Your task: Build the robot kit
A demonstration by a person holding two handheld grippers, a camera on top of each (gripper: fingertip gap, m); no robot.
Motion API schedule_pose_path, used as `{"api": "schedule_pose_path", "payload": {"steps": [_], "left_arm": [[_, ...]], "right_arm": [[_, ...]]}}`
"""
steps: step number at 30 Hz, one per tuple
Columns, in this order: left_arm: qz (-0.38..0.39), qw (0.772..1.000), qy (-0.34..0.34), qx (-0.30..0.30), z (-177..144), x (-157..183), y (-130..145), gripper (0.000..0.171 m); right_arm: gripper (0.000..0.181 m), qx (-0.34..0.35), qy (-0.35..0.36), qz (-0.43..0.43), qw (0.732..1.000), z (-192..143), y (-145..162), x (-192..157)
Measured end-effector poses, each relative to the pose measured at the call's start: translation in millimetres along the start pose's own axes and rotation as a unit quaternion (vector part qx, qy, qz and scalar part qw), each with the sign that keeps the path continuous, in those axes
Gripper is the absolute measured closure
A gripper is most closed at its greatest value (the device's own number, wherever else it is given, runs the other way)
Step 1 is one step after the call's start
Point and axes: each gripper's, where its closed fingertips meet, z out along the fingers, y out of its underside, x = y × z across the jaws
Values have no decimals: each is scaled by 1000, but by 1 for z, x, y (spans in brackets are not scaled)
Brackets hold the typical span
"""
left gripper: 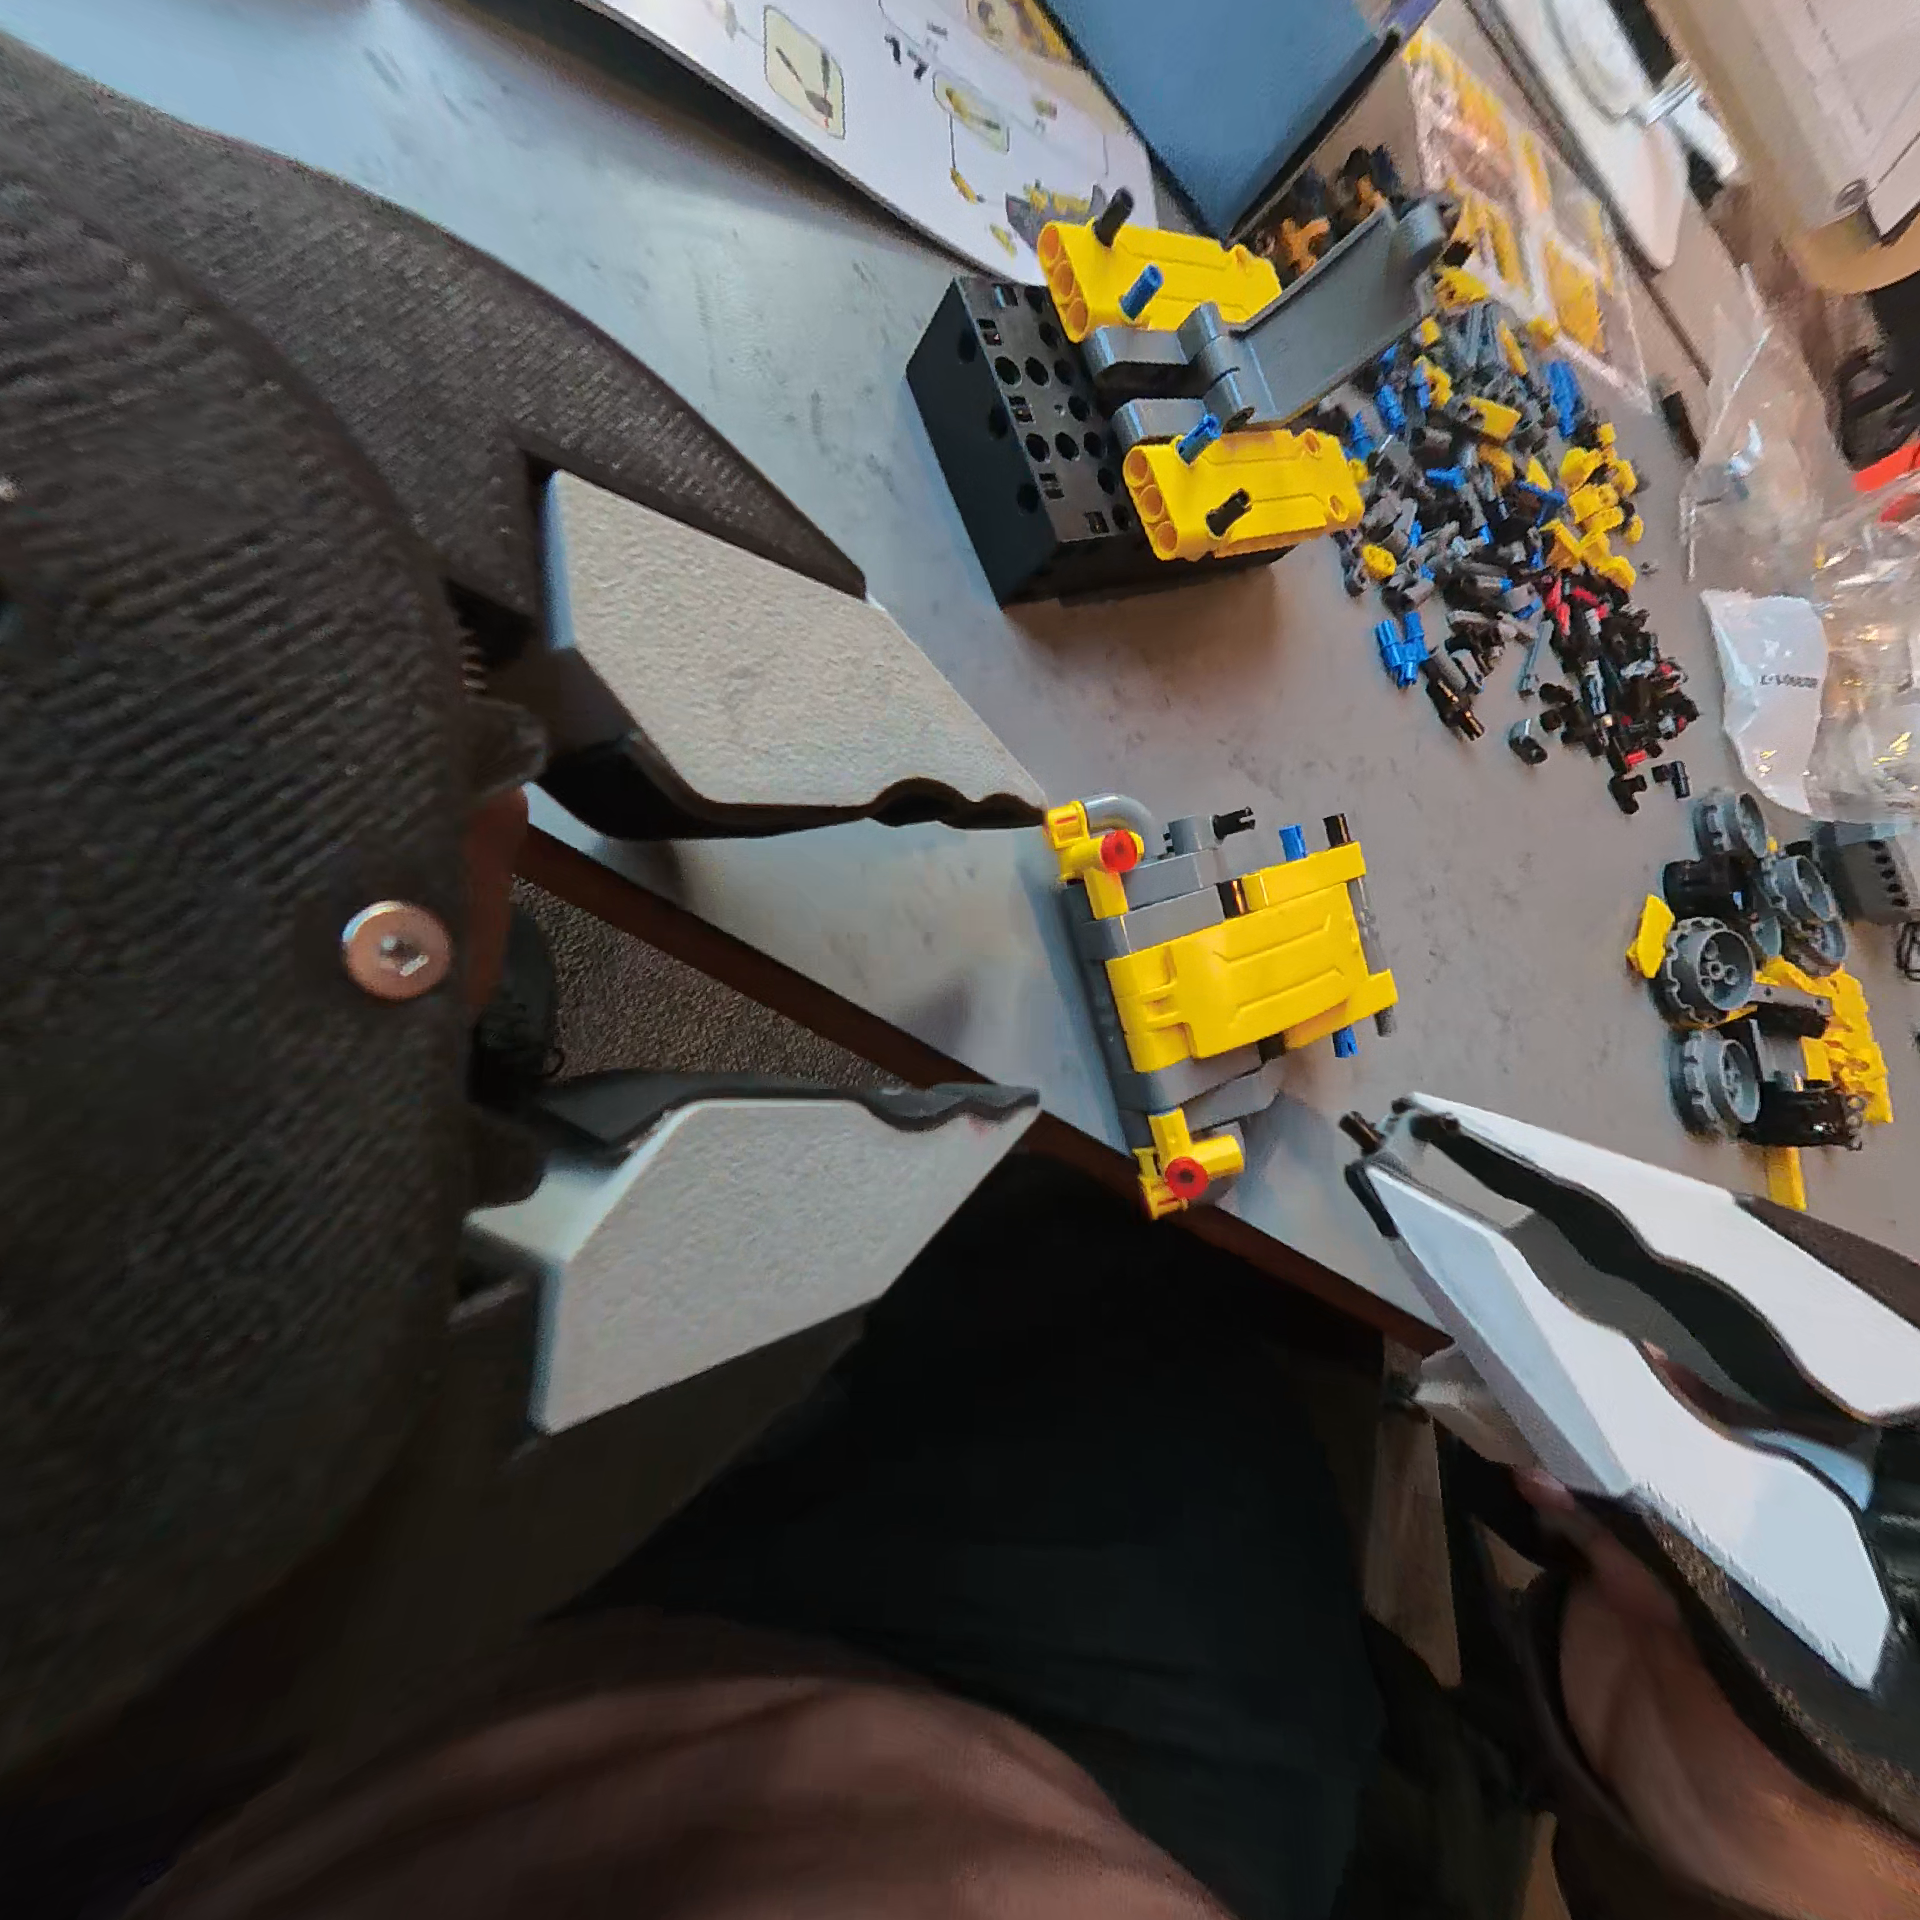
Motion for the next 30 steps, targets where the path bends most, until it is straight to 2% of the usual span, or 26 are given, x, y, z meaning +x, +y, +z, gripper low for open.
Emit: {"api": "schedule_pose_path", "payload": {"steps": [3,12,16,22,25,27,30], "left_arm": [[10,1000,8,17,-1,7,-4,129],[42,999,10,16,5,18,-20,133],[30,1000,-3,9,7,17,-27,136],[-13,999,-18,-28,15,15,-21,138],[-23,999,-13,-26,17,21,-26,138],[-9,1000,-11,-17,18,25,-33,139],[70,997,-16,-26,21,28,-40,143]], "right_arm": [[170,-1,-12,5,1000,0,0,-1],[170,-3,-11,-11,1000,1,-1,-8],[170,6,-1,11,1000,-2,-3,-5],[169,11,15,-8,1000,-7,-5,0],[169,14,16,-9,1000,-8,-6,-1],[169,20,14,-7,1000,-10,-9,-3],[170,33,8,8,999,-13,-13,-4]]}}
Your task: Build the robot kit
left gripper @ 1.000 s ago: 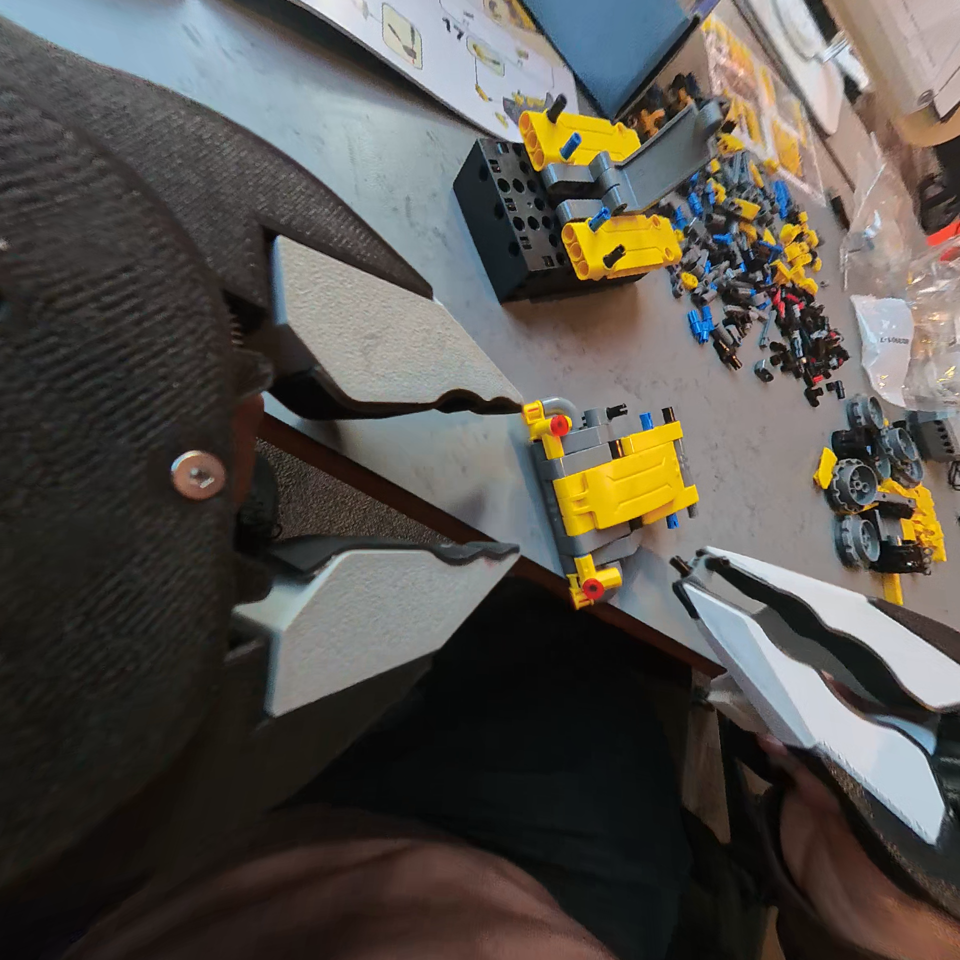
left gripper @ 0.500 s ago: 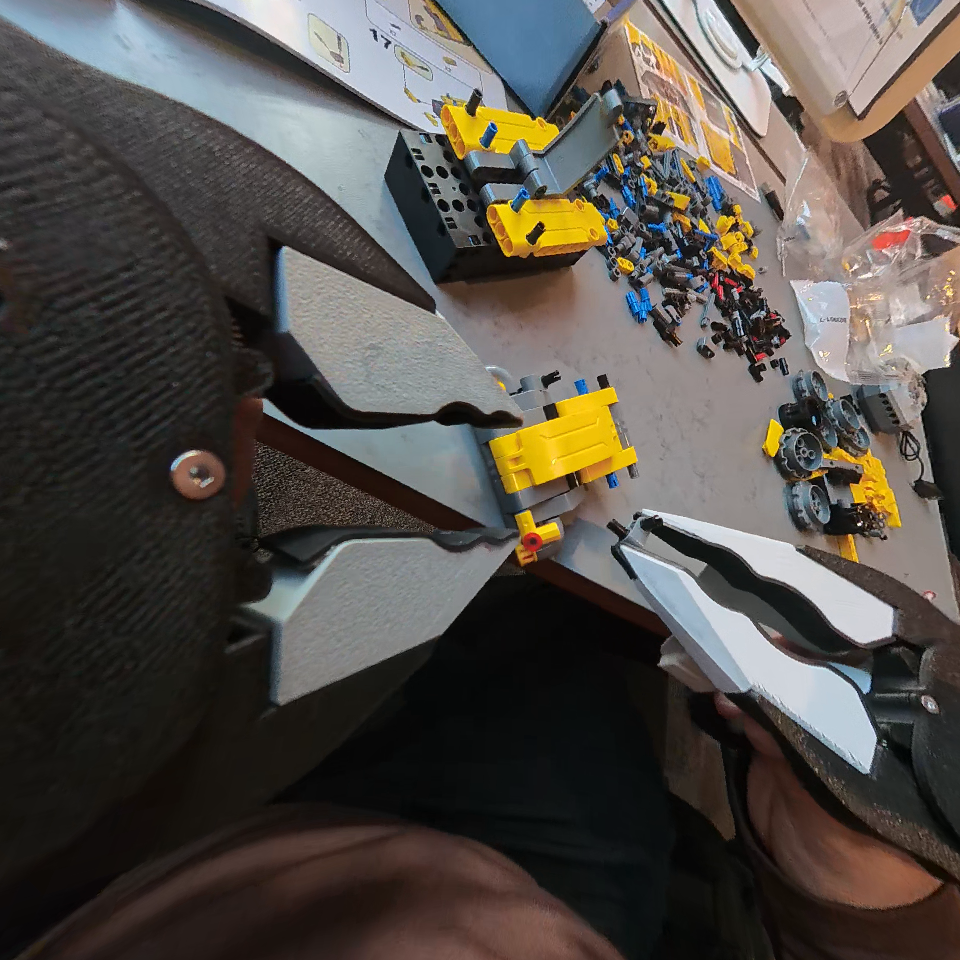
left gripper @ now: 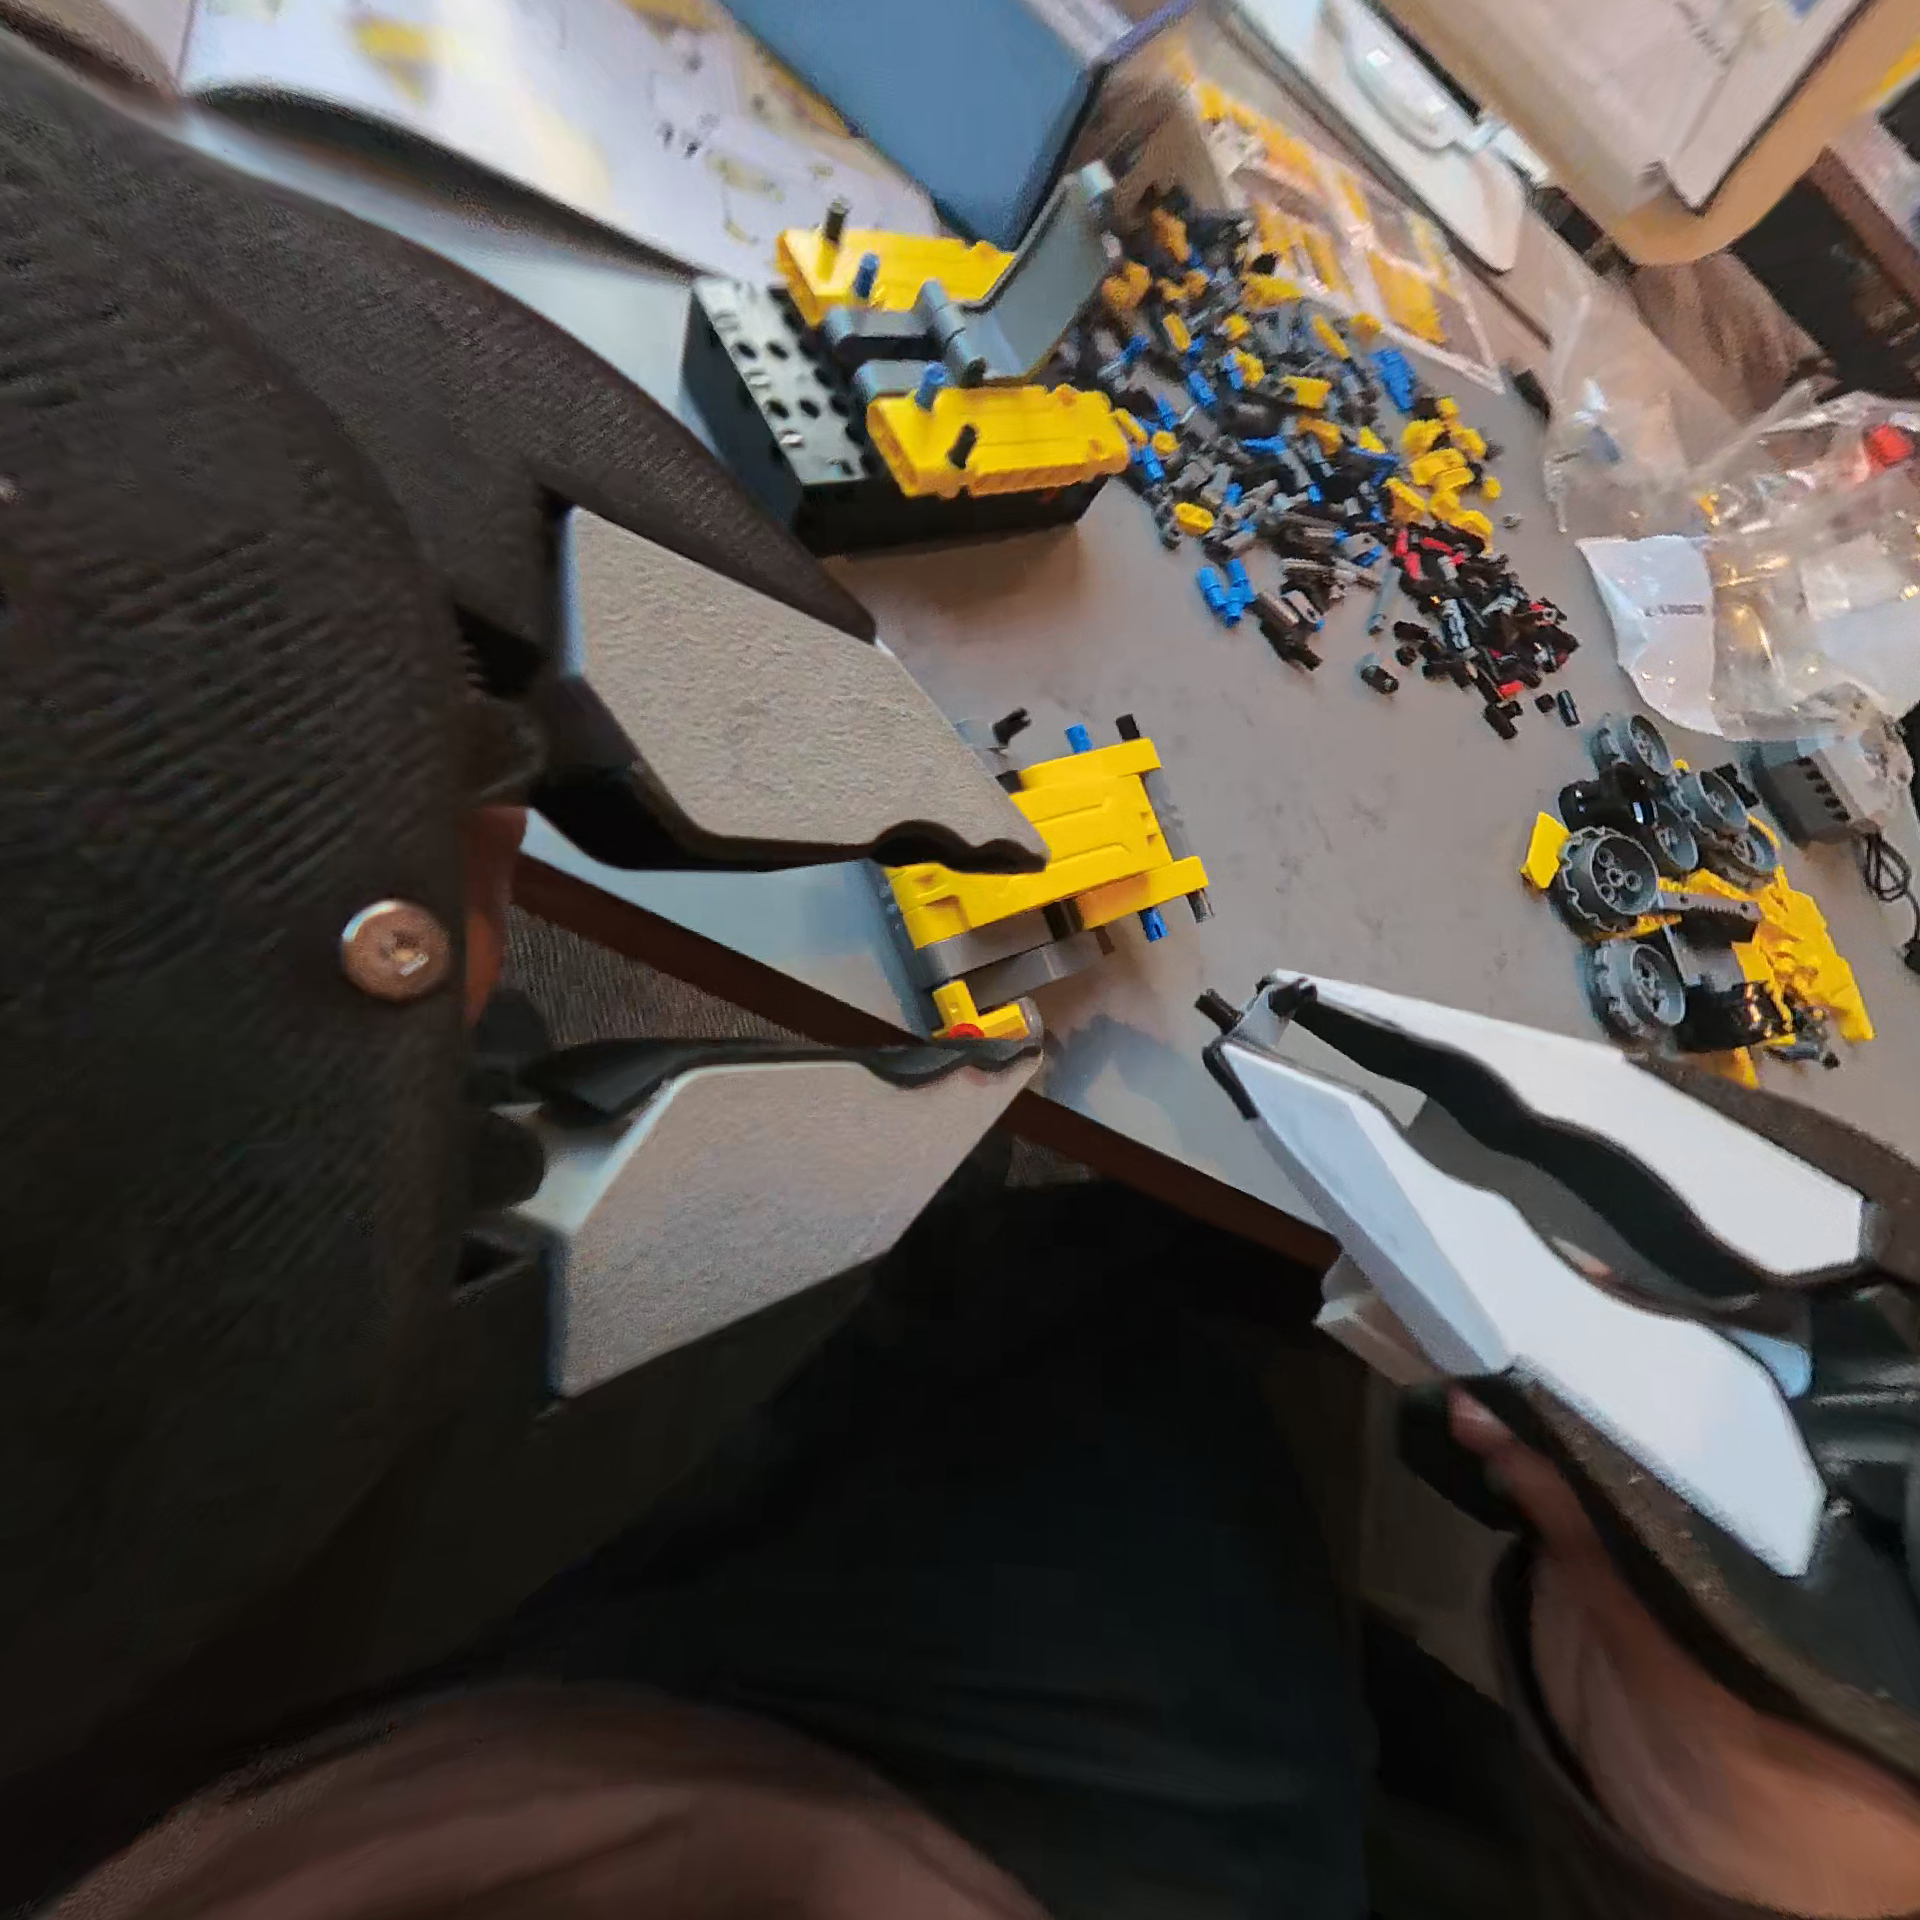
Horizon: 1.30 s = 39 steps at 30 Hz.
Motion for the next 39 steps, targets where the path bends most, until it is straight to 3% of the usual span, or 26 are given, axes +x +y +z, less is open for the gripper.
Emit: {"api": "schedule_pose_path", "payload": {"steps": [8,17,23,31,39], "left_arm": [[210,977,-25,-17,17,4,-21,151],[267,962,-58,3,23,13,-26,164],[230,970,-70,23,15,10,-25,167],[52,994,-80,51,-15,-4,-4,149],[-3,995,-88,45,-19,-13,11,142]], "right_arm": [[170,17,-26,44,999,-6,-7,-3],[170,16,-48,78,996,-8,-1,-9],[170,19,-44,75,996,-4,-5,-11],[170,14,-6,34,999,4,-12,1],[170,0,33,7,999,2,-7,20]]}}
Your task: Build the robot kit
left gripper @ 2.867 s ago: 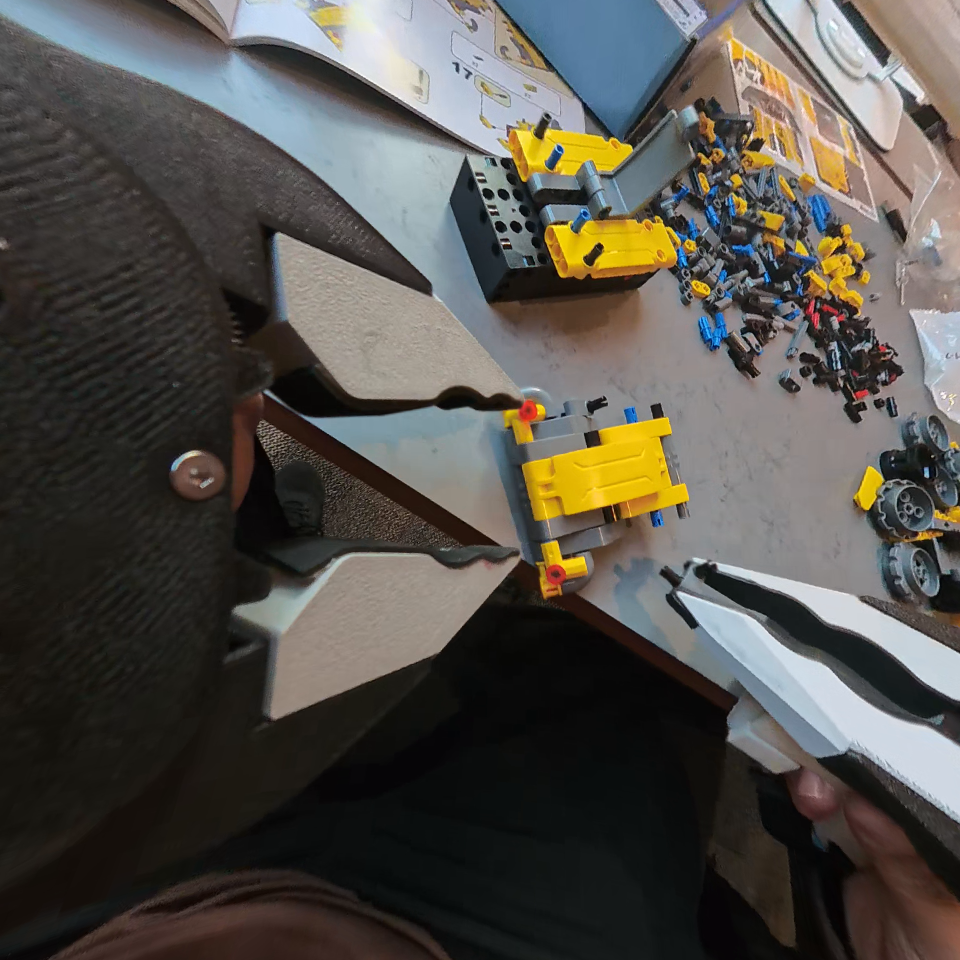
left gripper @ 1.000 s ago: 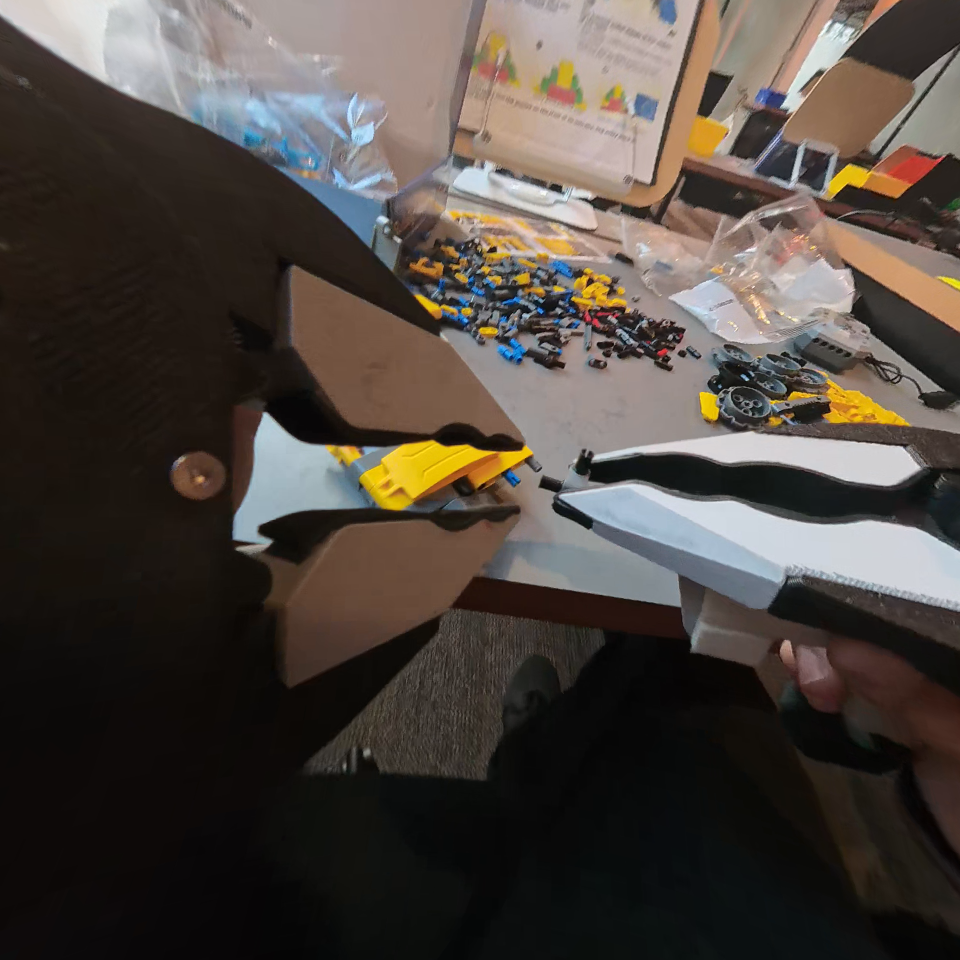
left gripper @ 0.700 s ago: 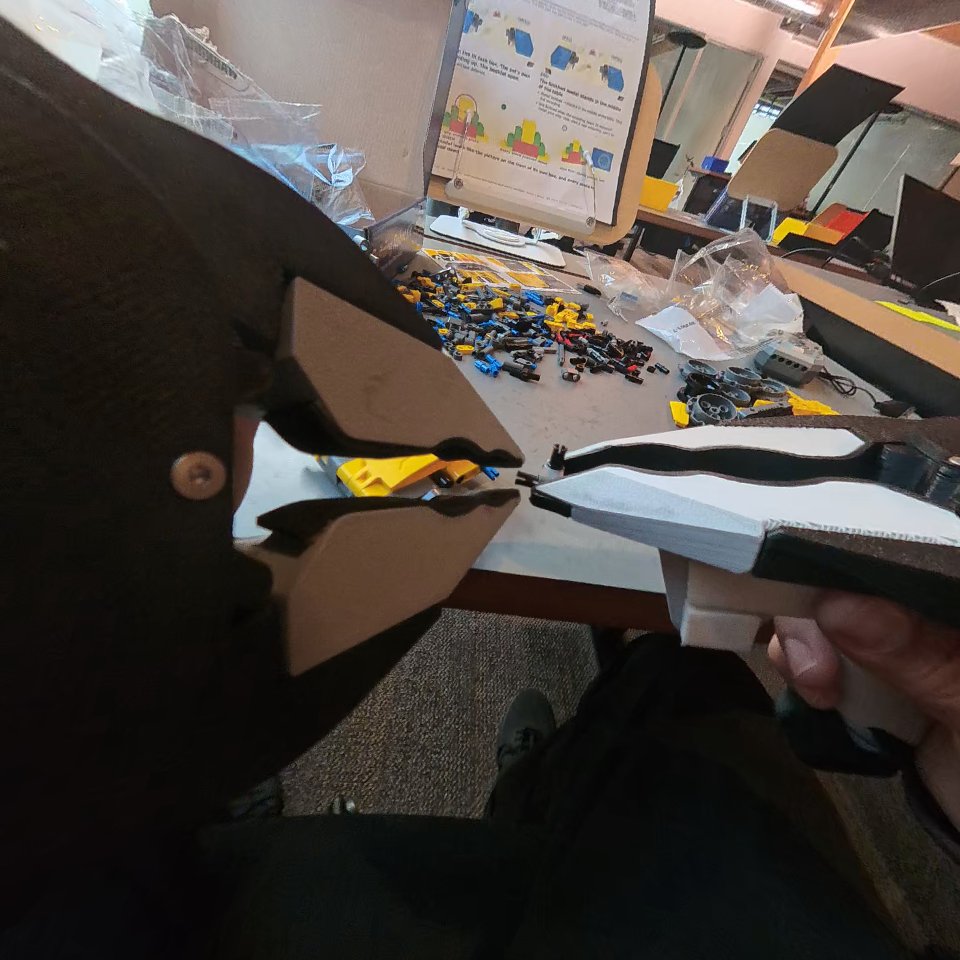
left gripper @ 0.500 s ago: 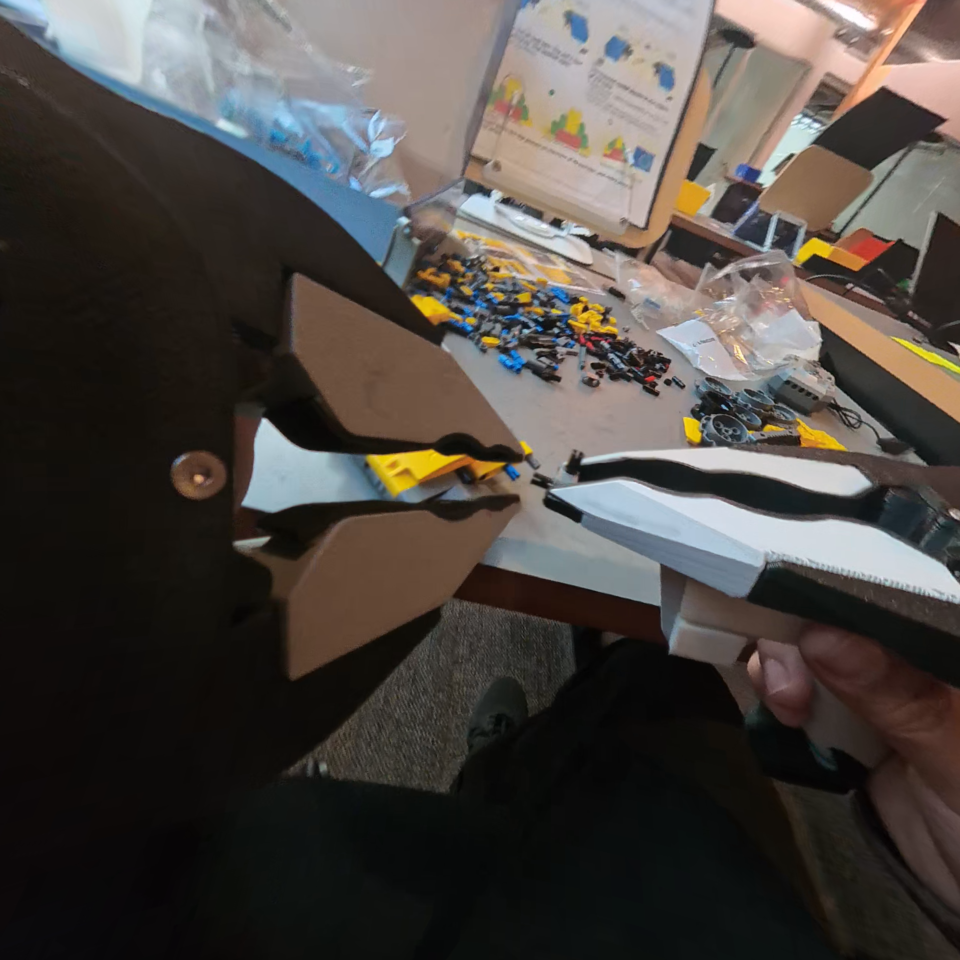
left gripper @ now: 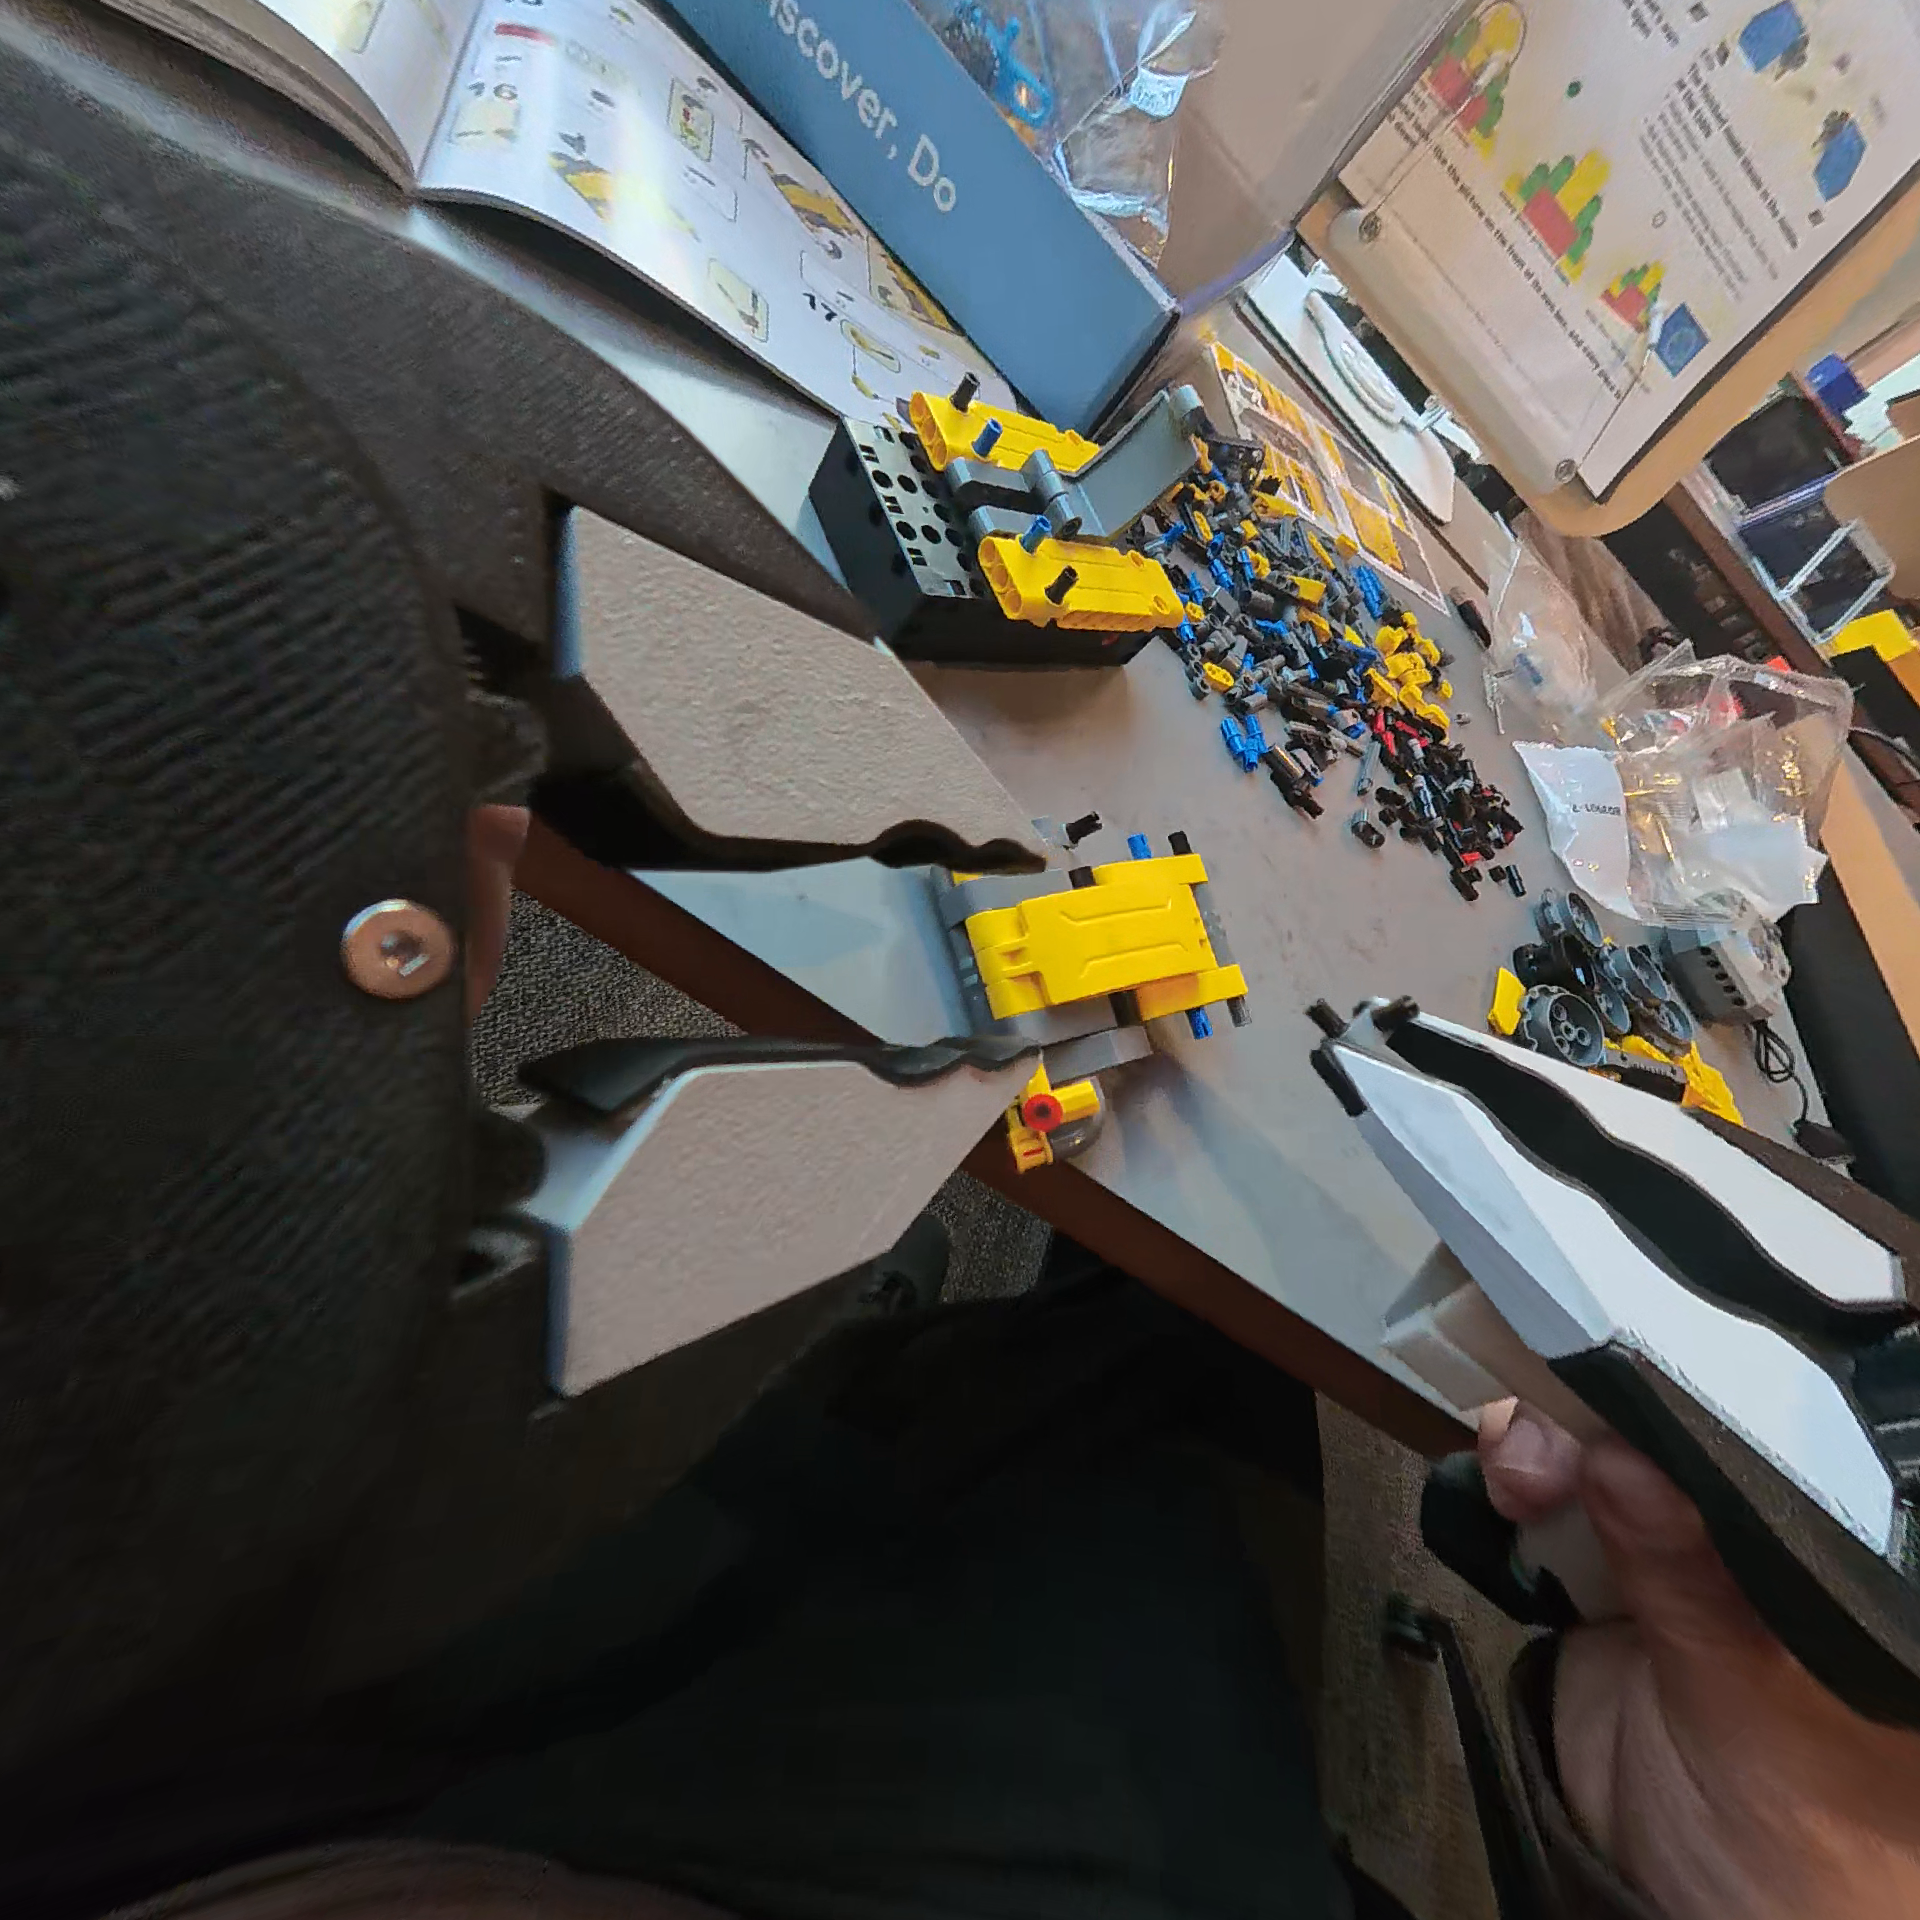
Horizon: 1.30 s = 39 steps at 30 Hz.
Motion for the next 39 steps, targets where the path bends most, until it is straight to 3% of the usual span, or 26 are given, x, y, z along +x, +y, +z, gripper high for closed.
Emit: {"api": "schedule_pose_path", "payload": {"steps": [26,39], "left_arm": [[-41,999,12,9,12,-8,10,143],[-48,999,9,11,11,-6,-8,139]], "right_arm": [[170,6,-19,65,998,1,12,4],[169,1,-22,93,995,-7,11,10]]}}
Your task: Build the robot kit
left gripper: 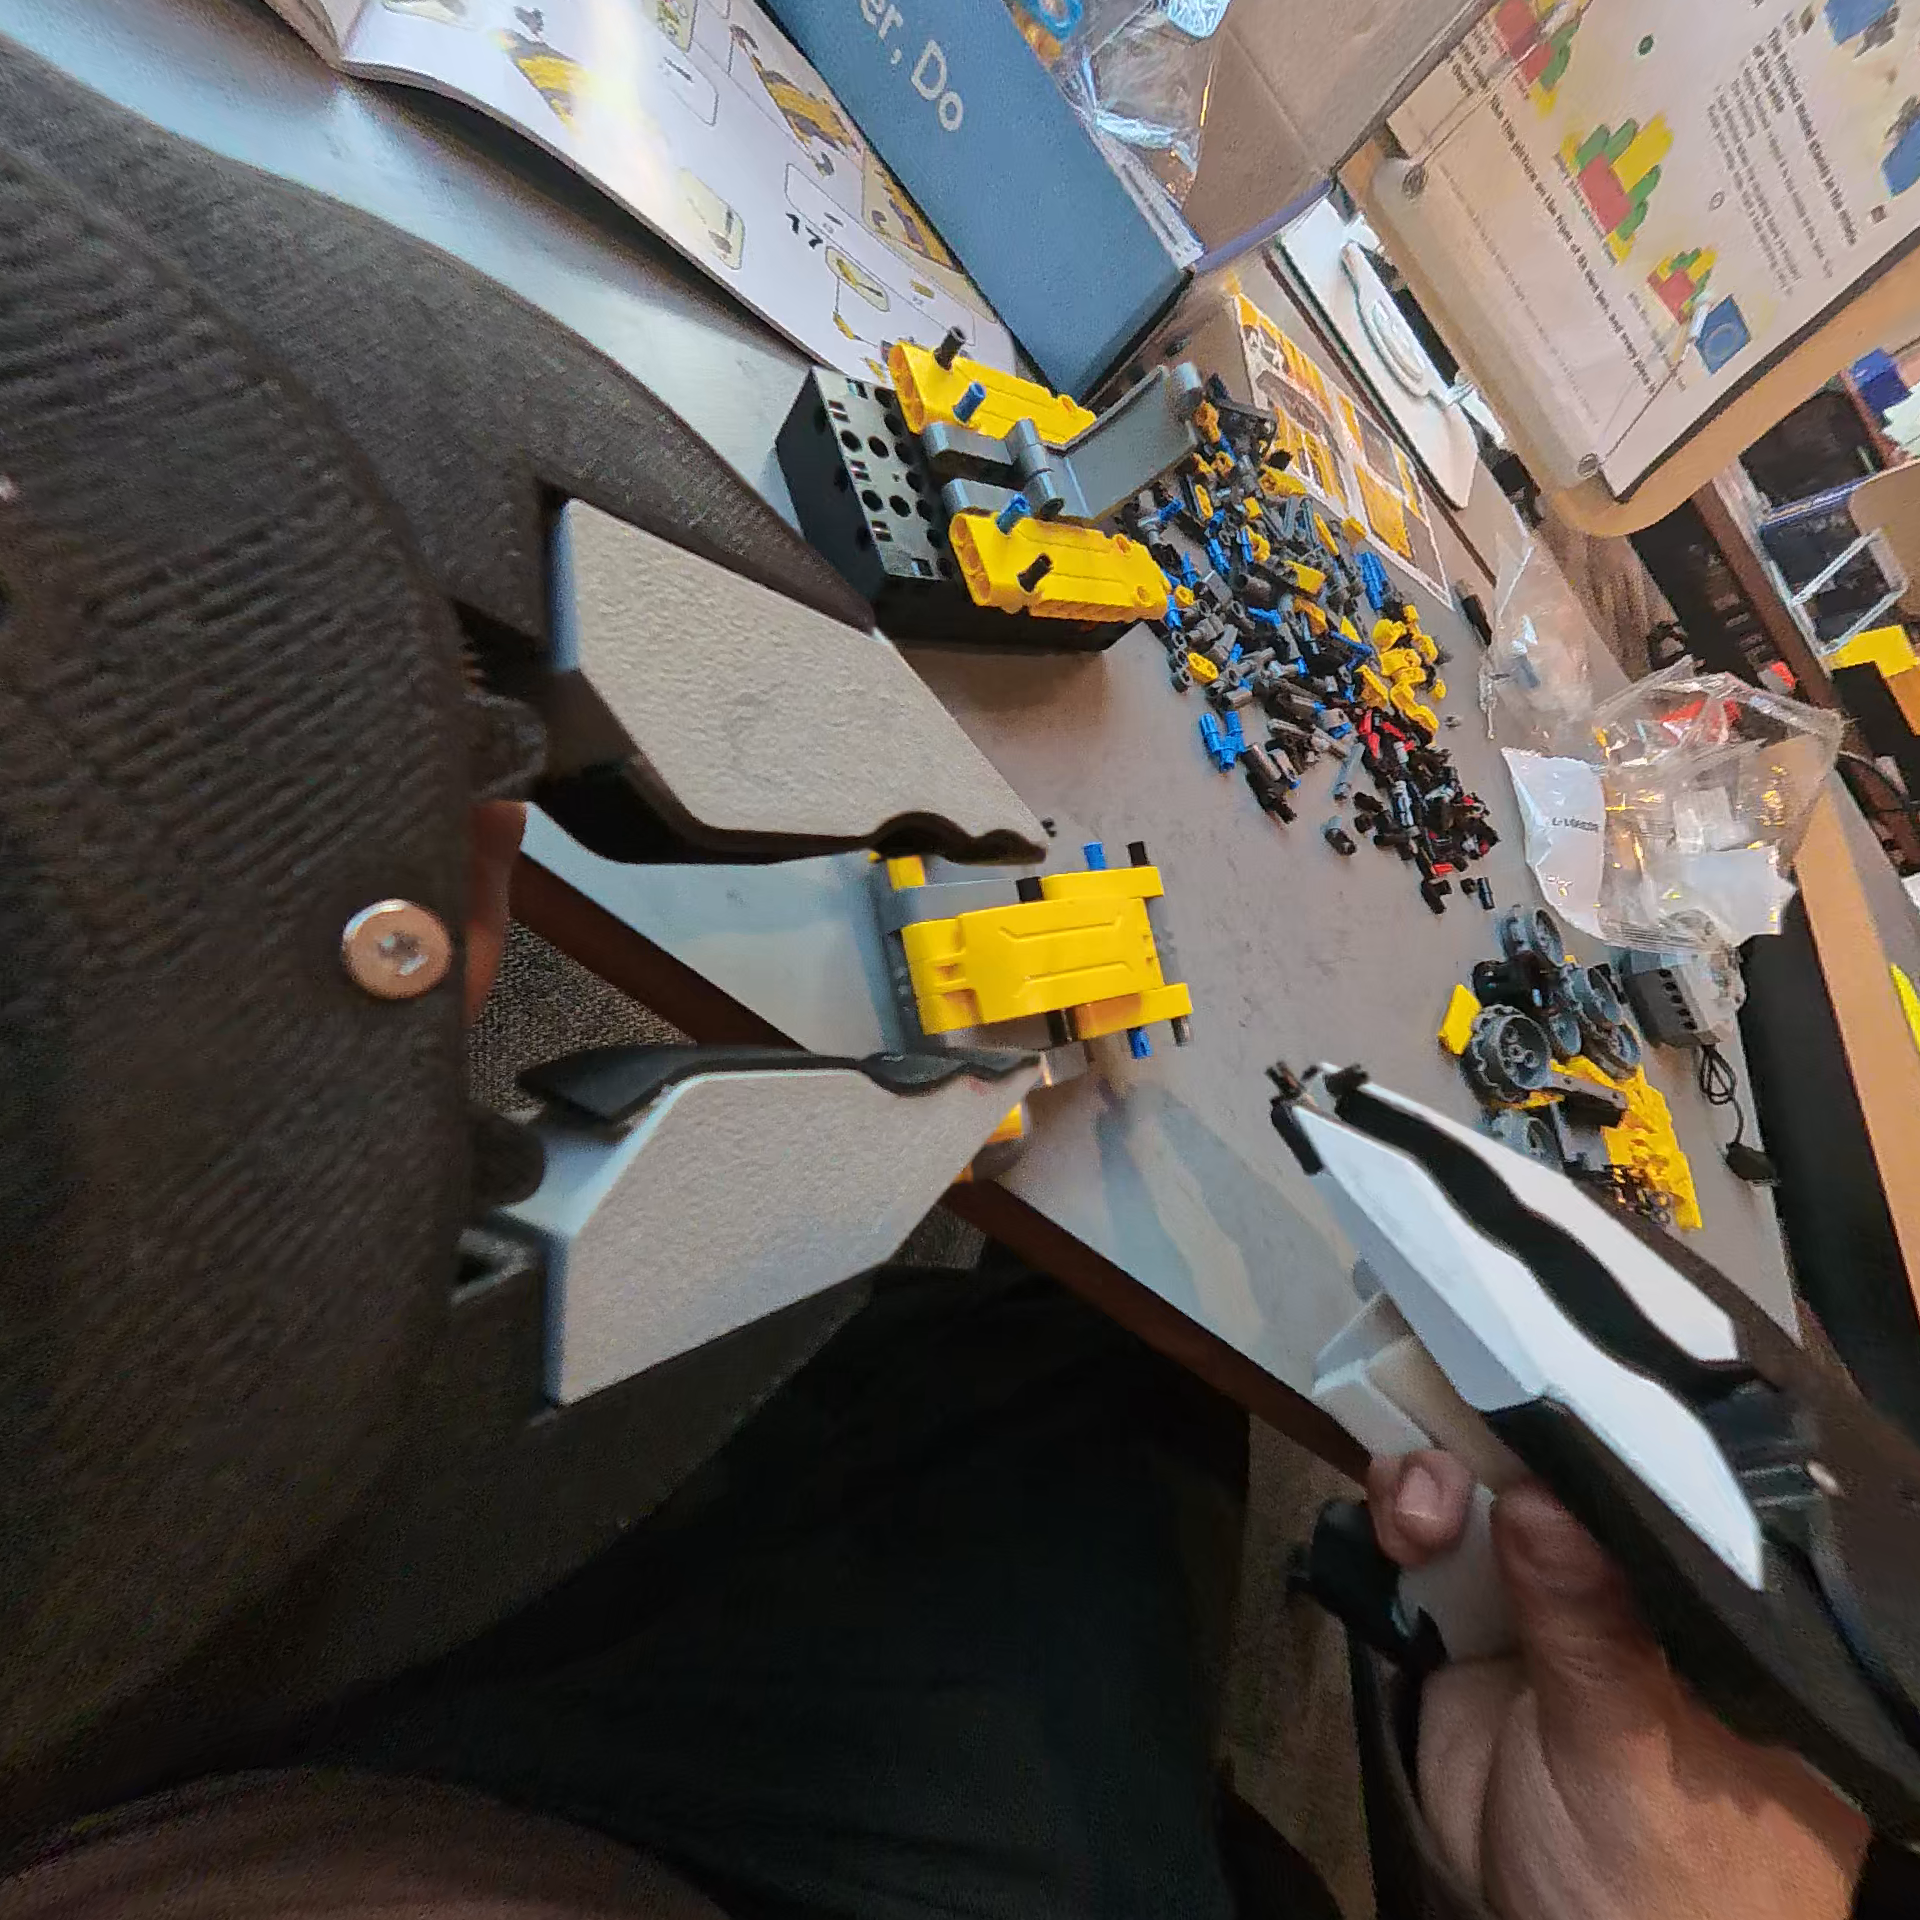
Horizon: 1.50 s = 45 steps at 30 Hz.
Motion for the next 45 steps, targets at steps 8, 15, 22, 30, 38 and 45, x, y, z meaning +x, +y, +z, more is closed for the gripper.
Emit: {"api": "schedule_pose_path", "payload": {"steps": [8,15,22,30,38,45], "left_arm": [[-93,993,19,-71,19,-19,2,115],[-126,982,55,-126,25,-12,8,113],[-91,992,46,-72,13,-1,-18,123],[243,968,41,-50,10,39,-23,153],[345,938,25,-27,13,39,-27,171],[362,932,13,-34,18,40,-15,158]], "right_arm": [[169,-42,34,-50,997,-9,14,13],[169,-40,10,-38,998,-11,14,-3],[170,-15,-34,9,999,-1,10,-28],[170,9,-86,53,995,-1,1,-42],[169,6,-105,53,993,1,0,-54],[169,-6,-112,87,990,5,6,-51]]}}
